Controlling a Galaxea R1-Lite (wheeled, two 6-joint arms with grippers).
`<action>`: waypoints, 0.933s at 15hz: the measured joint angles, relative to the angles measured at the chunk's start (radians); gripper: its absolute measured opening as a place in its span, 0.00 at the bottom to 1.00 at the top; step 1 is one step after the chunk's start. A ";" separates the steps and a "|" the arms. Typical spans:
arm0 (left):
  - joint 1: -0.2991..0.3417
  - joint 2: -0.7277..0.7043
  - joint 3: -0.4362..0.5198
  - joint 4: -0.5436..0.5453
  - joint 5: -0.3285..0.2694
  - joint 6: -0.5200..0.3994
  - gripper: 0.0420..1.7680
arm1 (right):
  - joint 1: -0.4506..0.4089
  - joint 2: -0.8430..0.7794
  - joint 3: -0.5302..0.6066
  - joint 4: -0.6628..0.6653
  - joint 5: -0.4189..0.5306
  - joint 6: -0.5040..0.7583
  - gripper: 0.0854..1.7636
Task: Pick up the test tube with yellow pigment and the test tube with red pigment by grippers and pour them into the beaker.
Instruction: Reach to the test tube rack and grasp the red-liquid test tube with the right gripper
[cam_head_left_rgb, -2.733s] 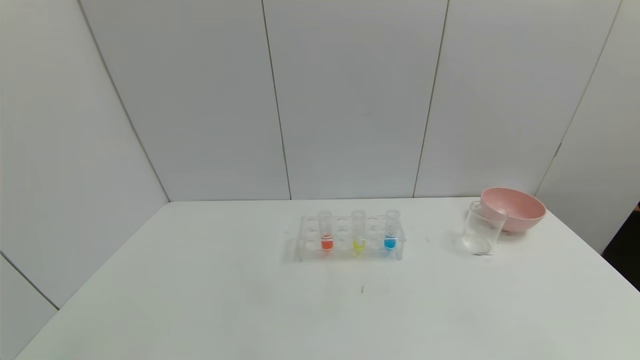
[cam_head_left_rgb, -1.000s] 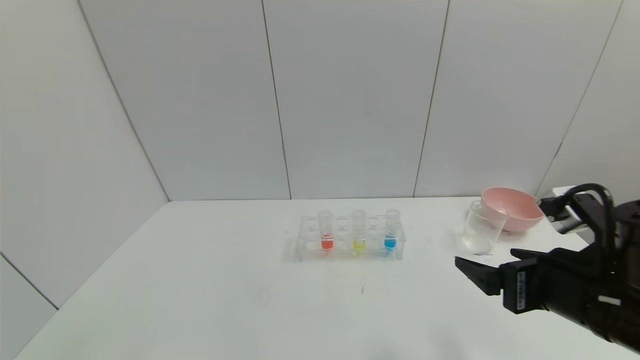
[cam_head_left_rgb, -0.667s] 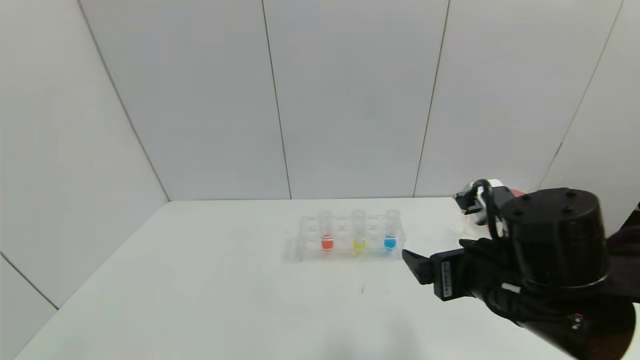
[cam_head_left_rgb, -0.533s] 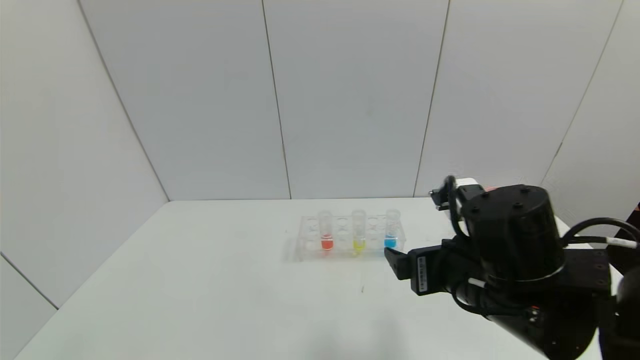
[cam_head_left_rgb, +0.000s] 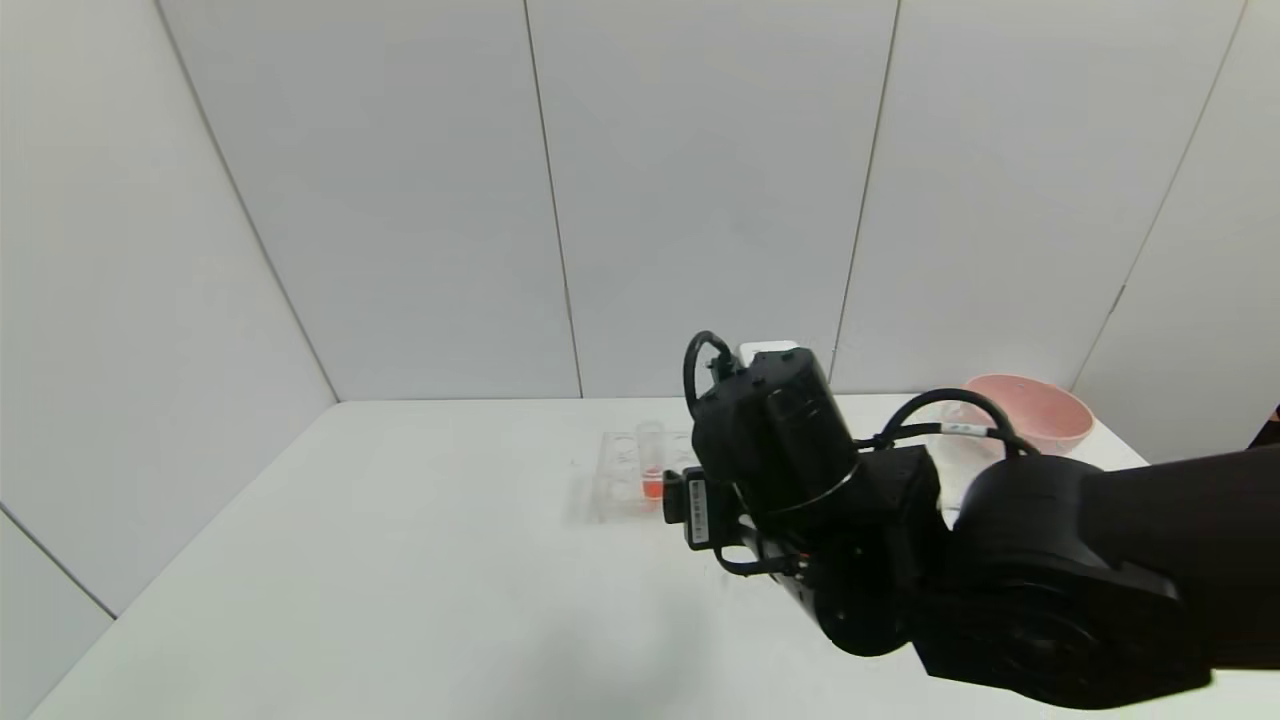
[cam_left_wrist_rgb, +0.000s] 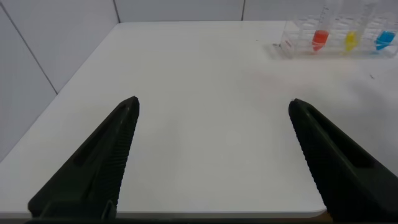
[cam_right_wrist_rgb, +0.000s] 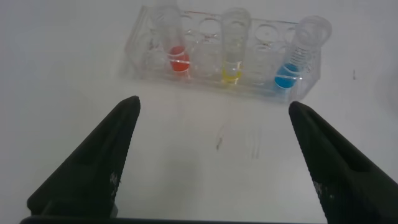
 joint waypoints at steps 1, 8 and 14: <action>0.000 0.000 0.000 0.000 0.000 0.000 0.97 | 0.009 0.037 -0.039 0.010 -0.002 0.000 0.97; 0.000 0.000 0.000 0.000 0.000 0.000 0.97 | 0.030 0.235 -0.304 0.073 -0.039 -0.031 0.97; 0.000 0.000 0.000 0.000 0.000 0.000 0.97 | 0.021 0.360 -0.522 0.164 -0.047 -0.034 0.97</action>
